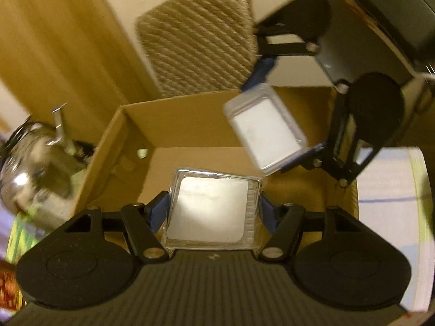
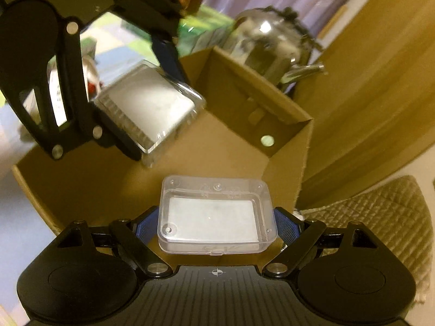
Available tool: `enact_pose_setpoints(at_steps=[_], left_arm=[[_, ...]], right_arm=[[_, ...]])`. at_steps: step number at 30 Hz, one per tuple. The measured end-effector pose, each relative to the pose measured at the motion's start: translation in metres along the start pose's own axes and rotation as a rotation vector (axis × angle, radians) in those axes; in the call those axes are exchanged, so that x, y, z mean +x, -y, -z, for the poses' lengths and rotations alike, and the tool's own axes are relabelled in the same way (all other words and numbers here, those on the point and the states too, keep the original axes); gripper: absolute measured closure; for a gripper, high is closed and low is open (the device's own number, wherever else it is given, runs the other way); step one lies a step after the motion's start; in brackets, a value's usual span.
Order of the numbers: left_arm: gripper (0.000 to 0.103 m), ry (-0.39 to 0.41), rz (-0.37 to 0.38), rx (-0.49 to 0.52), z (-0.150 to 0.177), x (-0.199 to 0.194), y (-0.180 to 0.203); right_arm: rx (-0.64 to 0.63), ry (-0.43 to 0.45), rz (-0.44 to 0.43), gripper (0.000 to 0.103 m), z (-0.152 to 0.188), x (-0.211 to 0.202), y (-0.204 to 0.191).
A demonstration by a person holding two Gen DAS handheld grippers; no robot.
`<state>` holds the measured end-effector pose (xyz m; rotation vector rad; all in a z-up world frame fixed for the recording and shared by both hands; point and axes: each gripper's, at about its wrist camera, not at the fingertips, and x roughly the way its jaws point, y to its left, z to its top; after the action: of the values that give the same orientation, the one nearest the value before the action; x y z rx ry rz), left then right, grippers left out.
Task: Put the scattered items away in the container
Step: 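Lower both clear boxes into the cardboard box and open both tools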
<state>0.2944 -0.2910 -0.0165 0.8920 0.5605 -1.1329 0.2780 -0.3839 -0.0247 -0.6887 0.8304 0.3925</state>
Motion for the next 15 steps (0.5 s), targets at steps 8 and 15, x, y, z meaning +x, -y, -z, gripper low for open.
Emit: enact_pose_setpoints(at_steps=[8,15], left_arm=[[0.038,-0.065,0.067,0.103,0.000,0.036,0.005],[0.038,-0.123,0.086,0.157,0.004,0.061,0.009]], right_arm=[[-0.065,-0.079,-0.082,0.018,-0.001,0.027,0.012],[-0.144,-0.132,-0.129,0.018,-0.004,0.054,0.007]])
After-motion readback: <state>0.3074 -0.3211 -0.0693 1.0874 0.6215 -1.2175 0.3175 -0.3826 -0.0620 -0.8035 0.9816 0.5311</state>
